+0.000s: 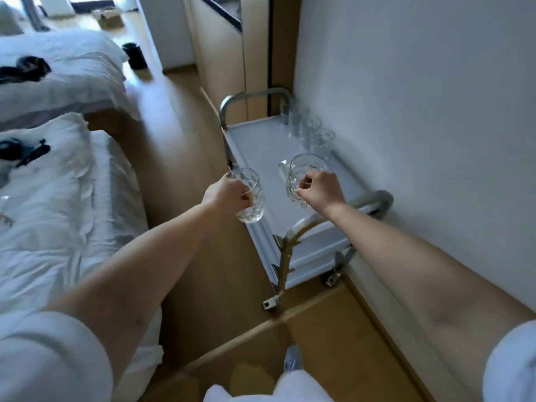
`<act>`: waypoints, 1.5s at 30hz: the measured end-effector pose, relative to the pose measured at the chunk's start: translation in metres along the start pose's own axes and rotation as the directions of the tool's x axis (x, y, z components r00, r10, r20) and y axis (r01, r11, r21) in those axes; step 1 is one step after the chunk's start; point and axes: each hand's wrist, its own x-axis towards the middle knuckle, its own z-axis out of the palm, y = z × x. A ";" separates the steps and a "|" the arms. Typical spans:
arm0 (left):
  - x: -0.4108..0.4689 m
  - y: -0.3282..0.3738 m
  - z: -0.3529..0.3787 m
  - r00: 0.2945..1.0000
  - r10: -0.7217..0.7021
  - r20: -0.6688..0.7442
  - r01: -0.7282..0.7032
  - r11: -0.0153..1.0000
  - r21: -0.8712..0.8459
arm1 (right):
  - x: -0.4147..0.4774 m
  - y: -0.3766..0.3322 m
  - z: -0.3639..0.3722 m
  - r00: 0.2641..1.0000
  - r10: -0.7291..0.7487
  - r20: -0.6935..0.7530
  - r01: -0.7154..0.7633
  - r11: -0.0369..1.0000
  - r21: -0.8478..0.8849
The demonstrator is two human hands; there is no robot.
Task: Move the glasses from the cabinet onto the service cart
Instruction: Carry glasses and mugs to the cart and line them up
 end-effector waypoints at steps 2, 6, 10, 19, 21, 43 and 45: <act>0.035 -0.006 -0.004 0.999 -0.034 0.017 0.034 0.999 0.022 | 0.043 0.000 0.007 0.999 0.001 0.034 -0.001 1.000 -0.007; 0.097 -0.024 -0.002 0.994 -0.050 0.102 0.041 0.996 0.082 | 0.105 0.006 0.026 0.998 0.047 0.030 -0.048 0.999 0.014; 0.172 -0.040 0.008 0.978 0.018 0.207 -0.041 0.993 0.109 | 0.149 0.020 0.050 0.987 0.150 0.060 -0.151 0.988 0.018; 0.315 -0.043 0.029 0.808 0.428 0.405 -0.501 0.861 0.089 | 0.190 0.048 0.092 0.803 0.582 -0.126 -0.568 0.813 0.128; 0.338 -0.034 0.033 0.732 0.513 0.448 -0.603 0.794 0.074 | 0.182 0.050 0.097 0.751 0.645 -0.140 -0.627 0.763 0.155; 0.471 0.038 0.138 0.107 0.863 0.495 -0.979 0.179 -0.101 | 0.193 0.094 0.150 0.314 0.904 -0.290 -0.905 0.377 0.196; 0.484 0.039 0.140 0.014 0.873 0.488 -0.990 0.080 -0.116 | 0.204 0.090 0.157 0.255 0.920 -0.298 -0.925 0.322 0.203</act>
